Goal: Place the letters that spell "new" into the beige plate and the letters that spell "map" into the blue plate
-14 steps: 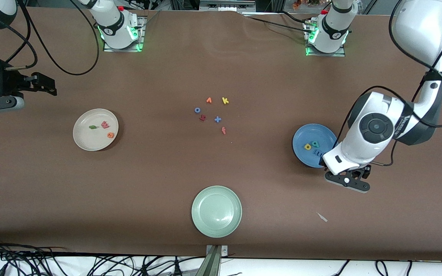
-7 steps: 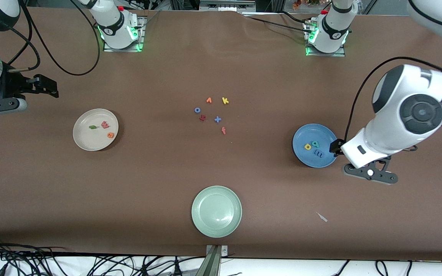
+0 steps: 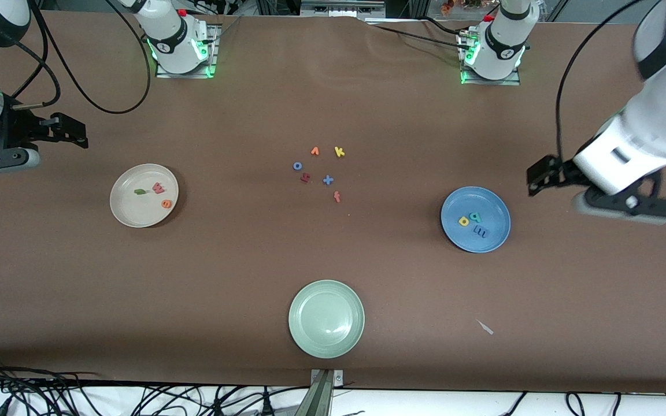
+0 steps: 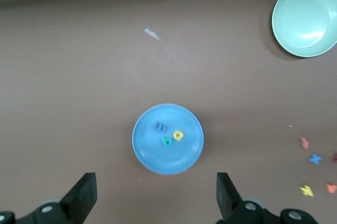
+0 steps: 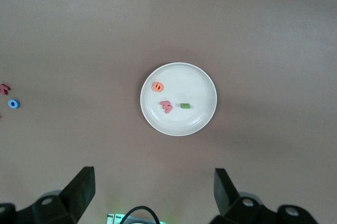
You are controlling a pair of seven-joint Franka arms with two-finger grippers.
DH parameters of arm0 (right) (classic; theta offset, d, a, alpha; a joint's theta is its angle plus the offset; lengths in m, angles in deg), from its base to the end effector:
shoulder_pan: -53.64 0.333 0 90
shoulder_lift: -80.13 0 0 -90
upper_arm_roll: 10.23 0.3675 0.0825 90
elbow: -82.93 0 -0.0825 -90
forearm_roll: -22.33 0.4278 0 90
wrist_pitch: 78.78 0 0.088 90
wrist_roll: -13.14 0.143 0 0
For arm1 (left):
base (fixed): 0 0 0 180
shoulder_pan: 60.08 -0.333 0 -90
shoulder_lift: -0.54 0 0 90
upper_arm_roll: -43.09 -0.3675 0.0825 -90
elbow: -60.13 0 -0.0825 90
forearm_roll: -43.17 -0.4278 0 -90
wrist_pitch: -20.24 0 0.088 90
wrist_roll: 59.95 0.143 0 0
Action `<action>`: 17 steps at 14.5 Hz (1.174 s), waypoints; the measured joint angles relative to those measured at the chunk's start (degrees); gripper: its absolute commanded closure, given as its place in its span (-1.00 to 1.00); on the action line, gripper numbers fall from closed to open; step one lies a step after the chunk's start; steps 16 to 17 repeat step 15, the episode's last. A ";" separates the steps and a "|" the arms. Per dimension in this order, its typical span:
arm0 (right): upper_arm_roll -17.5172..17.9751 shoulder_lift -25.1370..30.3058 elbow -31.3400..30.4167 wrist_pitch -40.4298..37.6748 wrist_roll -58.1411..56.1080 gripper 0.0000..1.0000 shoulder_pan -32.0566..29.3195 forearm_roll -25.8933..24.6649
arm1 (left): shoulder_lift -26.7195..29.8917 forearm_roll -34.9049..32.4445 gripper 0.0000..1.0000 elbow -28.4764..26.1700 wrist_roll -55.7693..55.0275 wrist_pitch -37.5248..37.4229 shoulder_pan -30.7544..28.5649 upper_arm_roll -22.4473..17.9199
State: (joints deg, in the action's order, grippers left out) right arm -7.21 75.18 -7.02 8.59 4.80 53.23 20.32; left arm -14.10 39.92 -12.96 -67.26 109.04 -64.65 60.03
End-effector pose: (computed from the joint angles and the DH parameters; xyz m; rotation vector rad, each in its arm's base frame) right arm 0.6153 0.0216 0.5845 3.0965 0.2980 -0.2066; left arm 0.6760 -0.1109 0.6319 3.1174 -0.1187 0.0405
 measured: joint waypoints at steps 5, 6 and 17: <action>0.04 0.00 -0.02 0.01 0.01 -1.00 0.00 0.00 | 13.36 1.35 -1.00 -18.03 0.44 7.39 4.15 -11.25; 0.04 0.00 -0.02 0.01 0.02 -1.00 0.00 0.00 | 14.45 1.35 -1.00 -20.16 1.03 8.82 4.16 -11.58; 0.04 -0.01 -0.03 0.02 0.03 -1.00 -0.01 0.00 | 14.64 1.41 -1.00 -22.47 1.20 8.20 4.23 -11.67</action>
